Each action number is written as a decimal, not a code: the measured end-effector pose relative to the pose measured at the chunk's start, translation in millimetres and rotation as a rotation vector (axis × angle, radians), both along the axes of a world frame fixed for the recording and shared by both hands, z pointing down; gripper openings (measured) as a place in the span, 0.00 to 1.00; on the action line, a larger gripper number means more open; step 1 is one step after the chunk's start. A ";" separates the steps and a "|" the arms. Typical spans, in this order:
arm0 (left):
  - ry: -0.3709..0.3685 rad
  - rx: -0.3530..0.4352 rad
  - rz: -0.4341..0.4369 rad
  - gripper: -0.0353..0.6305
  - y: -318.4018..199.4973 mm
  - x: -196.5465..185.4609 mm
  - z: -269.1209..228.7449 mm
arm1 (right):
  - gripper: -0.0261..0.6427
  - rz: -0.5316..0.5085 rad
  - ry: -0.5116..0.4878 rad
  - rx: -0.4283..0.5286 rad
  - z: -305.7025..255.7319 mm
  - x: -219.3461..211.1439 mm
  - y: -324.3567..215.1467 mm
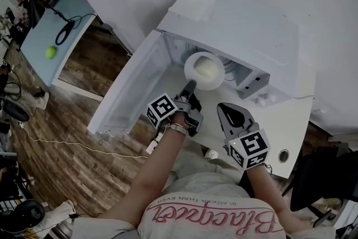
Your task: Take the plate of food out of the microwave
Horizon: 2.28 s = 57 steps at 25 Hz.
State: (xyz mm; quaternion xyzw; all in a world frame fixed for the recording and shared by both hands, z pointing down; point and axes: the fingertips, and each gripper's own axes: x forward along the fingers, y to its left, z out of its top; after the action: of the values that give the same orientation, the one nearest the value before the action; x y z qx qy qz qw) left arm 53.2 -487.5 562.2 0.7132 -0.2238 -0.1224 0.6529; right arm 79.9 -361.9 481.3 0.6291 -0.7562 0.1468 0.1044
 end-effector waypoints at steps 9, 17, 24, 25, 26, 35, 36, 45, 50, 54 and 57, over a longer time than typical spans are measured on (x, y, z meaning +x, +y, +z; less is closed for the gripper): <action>0.042 0.007 -0.046 0.08 21.5 -17.8 -13.7 | 0.05 -0.030 0.011 0.041 -10.9 -8.6 13.2; 0.085 0.007 -0.086 0.08 43.2 -30.3 -26.2 | 0.05 -0.043 0.029 0.076 -19.4 -10.0 29.1; 0.112 0.021 -0.114 0.08 62.5 -40.8 -42.3 | 0.05 -0.034 0.032 0.122 -31.8 -6.9 43.0; 0.117 0.022 -0.119 0.08 65.0 -42.1 -45.1 | 0.05 -0.033 0.032 0.127 -33.3 -7.1 45.2; 0.121 0.023 -0.123 0.08 67.2 -43.3 -47.7 | 0.05 -0.032 0.029 0.132 -34.6 -7.4 47.1; 0.136 0.027 -0.132 0.08 87.6 -44.2 -63.7 | 0.05 -0.021 0.000 0.204 -54.6 -6.0 60.5; 0.142 0.028 -0.133 0.08 89.9 -44.0 -66.4 | 0.05 -0.022 0.002 0.210 -56.7 -5.6 62.1; 0.171 0.022 -0.159 0.08 102.6 -42.0 -83.3 | 0.05 -0.028 0.003 0.239 -64.3 2.1 75.5; 0.197 0.009 -0.188 0.08 113.8 -42.2 -89.9 | 0.05 -0.033 0.005 0.256 -69.5 8.4 84.7; 0.199 0.025 -0.199 0.08 120.4 -39.8 -99.2 | 0.05 -0.046 0.020 0.253 -74.3 14.2 91.2; 0.214 0.035 -0.208 0.08 122.2 -37.4 -105.5 | 0.05 -0.060 0.043 0.243 -75.0 17.1 94.9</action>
State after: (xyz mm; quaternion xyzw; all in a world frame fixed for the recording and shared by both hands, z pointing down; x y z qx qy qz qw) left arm 15.8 -365.3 456.6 0.6804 -0.2233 -0.2684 0.6443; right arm 97.0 -267.0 406.3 0.6173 -0.7844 0.0374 0.0480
